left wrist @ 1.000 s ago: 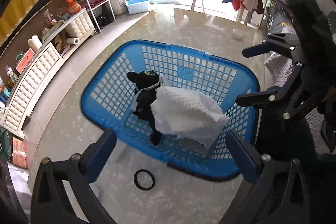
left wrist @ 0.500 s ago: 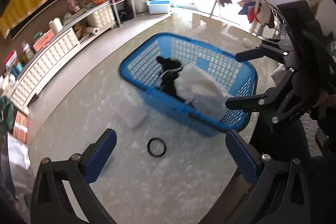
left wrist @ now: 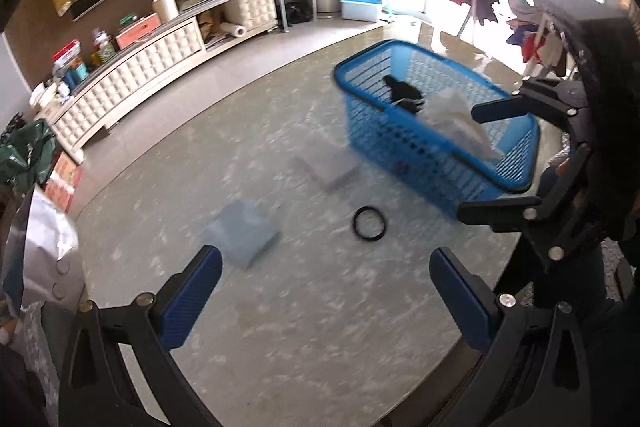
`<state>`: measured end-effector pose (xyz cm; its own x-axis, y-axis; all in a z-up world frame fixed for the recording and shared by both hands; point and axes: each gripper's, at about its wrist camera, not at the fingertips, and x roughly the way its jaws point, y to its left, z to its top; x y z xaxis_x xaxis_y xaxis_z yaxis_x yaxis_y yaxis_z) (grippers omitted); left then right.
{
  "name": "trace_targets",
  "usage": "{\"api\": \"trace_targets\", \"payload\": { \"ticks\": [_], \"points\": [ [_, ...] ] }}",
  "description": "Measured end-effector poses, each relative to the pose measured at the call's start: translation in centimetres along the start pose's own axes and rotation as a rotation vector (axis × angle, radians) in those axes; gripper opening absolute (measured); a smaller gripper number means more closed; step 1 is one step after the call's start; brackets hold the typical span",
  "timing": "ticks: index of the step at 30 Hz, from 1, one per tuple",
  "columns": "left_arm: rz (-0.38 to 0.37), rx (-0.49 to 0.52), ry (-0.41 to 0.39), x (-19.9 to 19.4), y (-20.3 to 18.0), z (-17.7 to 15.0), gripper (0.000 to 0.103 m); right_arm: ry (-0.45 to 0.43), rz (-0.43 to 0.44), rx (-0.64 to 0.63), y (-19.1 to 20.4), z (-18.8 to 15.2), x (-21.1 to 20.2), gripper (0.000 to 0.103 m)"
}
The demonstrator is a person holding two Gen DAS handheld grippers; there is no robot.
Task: Organize soft objects
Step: 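Withdraw both grippers from the basket toward the black ring and blue cloth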
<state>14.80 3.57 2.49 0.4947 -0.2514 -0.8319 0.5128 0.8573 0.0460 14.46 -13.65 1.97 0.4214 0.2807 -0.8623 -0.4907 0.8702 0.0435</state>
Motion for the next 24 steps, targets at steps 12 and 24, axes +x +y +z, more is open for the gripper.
{"api": "trace_targets", "payload": {
  "ticks": [12, 24],
  "points": [
    [0.007, -0.080, 0.045, 2.0, 5.3, -4.1, 0.103, 0.028, 0.063, -0.102, 3.8, 1.3, 3.7, 0.103],
    [-0.010, -0.048, 0.087, 6.4, 7.7, -5.3, 0.103, 0.144, 0.012, -0.073, 5.4, 1.0, 10.0, 0.103]
  ]
}}
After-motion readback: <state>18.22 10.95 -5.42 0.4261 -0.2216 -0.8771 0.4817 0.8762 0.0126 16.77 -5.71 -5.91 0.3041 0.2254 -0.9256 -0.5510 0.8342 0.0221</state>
